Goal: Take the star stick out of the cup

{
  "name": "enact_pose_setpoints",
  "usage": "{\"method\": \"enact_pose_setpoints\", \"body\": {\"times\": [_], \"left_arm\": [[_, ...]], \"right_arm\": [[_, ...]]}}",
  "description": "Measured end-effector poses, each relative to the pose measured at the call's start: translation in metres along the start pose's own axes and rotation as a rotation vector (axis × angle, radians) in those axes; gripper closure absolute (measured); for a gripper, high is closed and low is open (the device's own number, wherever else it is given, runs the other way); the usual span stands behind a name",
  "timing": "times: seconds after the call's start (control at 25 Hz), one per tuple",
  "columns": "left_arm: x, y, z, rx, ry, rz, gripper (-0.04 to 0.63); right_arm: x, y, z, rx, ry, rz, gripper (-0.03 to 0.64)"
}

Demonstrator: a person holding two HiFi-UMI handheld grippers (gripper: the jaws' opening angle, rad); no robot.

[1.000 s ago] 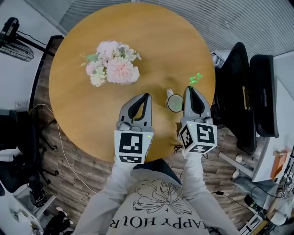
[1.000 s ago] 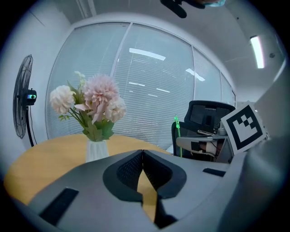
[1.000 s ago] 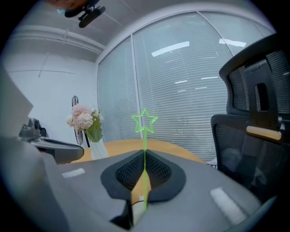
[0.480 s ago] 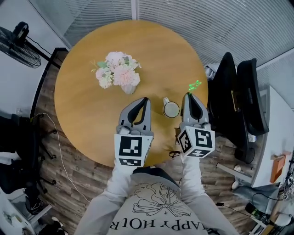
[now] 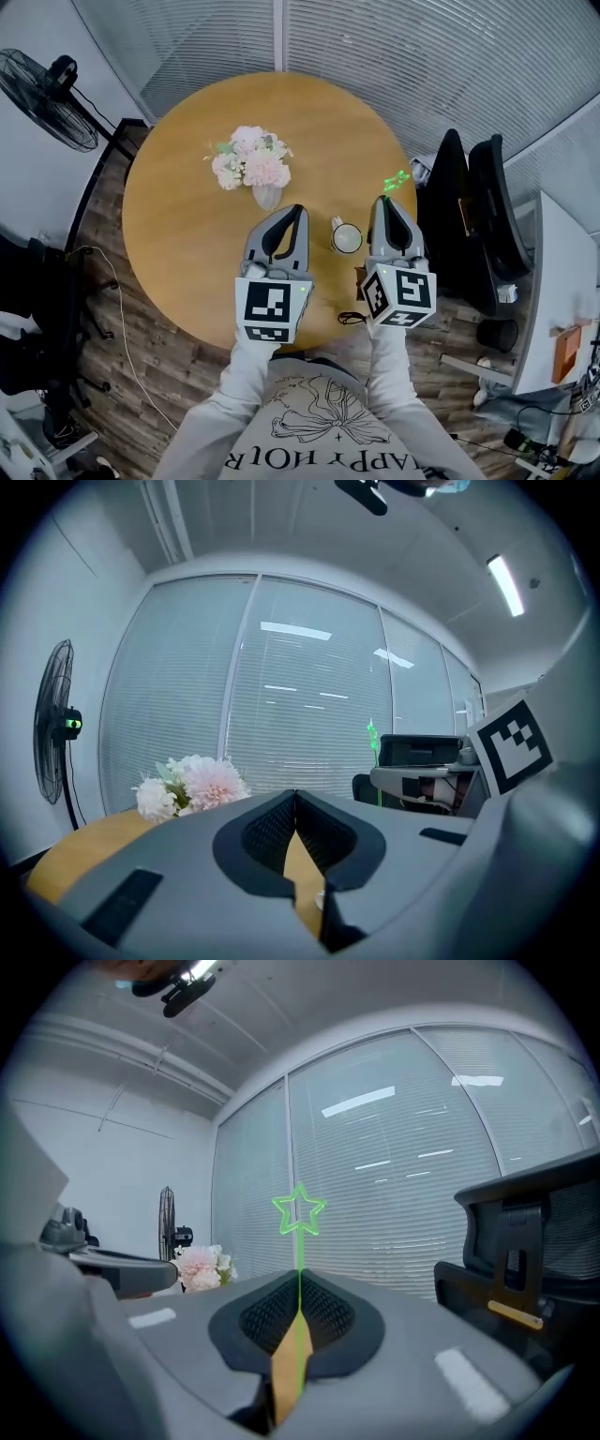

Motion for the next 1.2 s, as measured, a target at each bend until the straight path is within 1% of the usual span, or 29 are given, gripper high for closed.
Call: {"method": "enact_pose_setpoints", "body": {"times": [0.48,1.2], "left_arm": [[0.014,-0.001,-0.025,-0.043,-0.055,-0.017,0.588],[0.023,-0.008,-0.040,-0.074,-0.088,-0.032,0.588]], "right_arm": [[0.012,0.008,-0.030,0.005,-0.065,-0.020,0.601],[0.028,0.003,-0.052,-0.012,-0.115,-0.022,0.601]]}}
Point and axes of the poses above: the fingertips, and each gripper's own axes: x backward along the fingers, y to its left, z out of its underside, the point moved 3 cm from there along x, backward along the fingers, and after that the axes turned 14 degrees about z, right-handed, at the moved point
